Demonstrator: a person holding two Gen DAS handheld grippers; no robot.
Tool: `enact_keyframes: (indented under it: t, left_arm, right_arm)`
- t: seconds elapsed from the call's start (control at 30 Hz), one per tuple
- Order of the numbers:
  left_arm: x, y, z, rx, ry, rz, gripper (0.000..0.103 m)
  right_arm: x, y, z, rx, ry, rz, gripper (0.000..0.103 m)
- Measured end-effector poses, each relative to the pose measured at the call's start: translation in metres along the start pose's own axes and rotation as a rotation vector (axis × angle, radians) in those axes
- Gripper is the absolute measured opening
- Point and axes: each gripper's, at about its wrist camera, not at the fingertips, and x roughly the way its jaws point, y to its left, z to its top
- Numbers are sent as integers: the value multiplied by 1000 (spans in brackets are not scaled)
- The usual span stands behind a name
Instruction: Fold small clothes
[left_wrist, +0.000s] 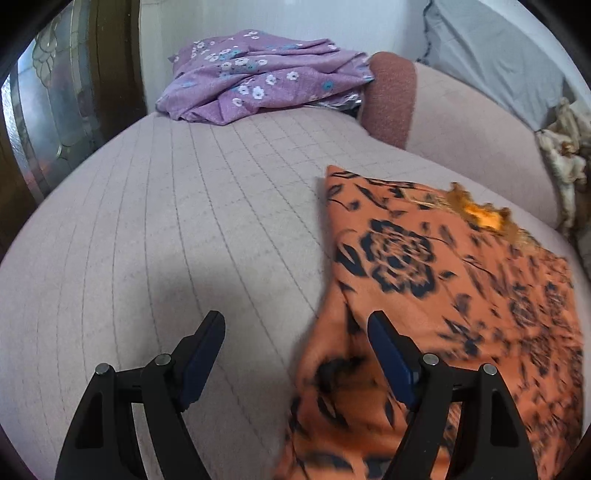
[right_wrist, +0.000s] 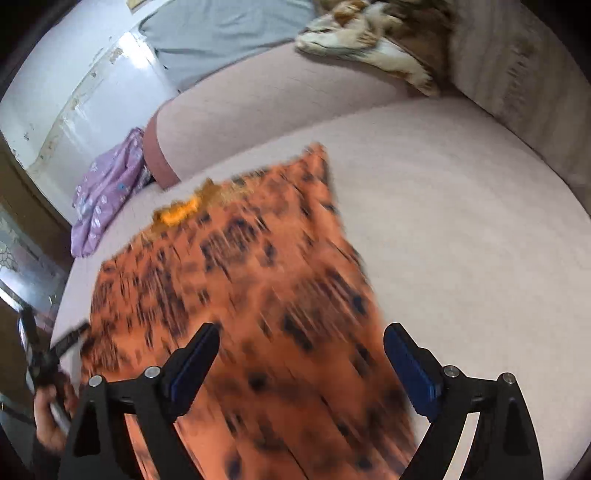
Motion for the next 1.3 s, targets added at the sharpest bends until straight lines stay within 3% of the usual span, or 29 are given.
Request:
enact_keyframes:
  t: [0.23,0.37,0.6,0.8,0.87,0.93,1.0,1.07,1.1,1.13,1.17,1.2,1.23,1.27,1.3]
  left_arm:
    - [-93,14,-52,55,-16,-90,80]
    - [-130,26,-108,42,59,-106,80]
    - [-154,39,-174,-49,169,-110,80]
    - [-152,41,-192,-79,220,-99,80]
    - [-152,42,-193,-82,212,-102,66]
    - [-146,43,-195,-69,242,-83,30]
    - [-143,44,-195,-60,251,-62,27]
    - [-145,45,-193,-82,253,-72,27]
    - [-146,46,-193,-91,254,-76,33]
    - [-148,49,-194,-96,256,-81,54]
    - [-148,50,-195,-103,261,-85,67]
    - [-147,50,-195,-110,259,-78,75]
    - [-146,51,-196,-110,254,-64,74]
    - [-143,49,-197,-94,267,-56,69]
    - [-141,49,-199,-84,288,-54,44]
  right_arm:
    - [-51,-80,-65,60,134,34,92]
    - [-63,-98,-90,95,167,133,92]
    - [-69,-98,-109,102,208,249,93]
    - [-81,-101,-128,98,211,311,91]
    - [-82,-99,-129,89,209,314,83]
    - [-80,-97,-131,84,216,309,61]
    - [-77,-97,-132,83,231,299,58]
    - [-77,-96,-132,76,234,287,59]
    - [-76,-95,-132,78,235,280,60]
    - [-76,-95,-132,81,238,277,61]
    - [-77,-95,-131,79,236,275,62]
    - [-77,-94,-131,74,237,274,64]
    - [-77,-93,-132,71,238,271,64]
    - [-75,-93,-132,68,242,266,64]
    - [-74,-92,-131,65,247,262,64]
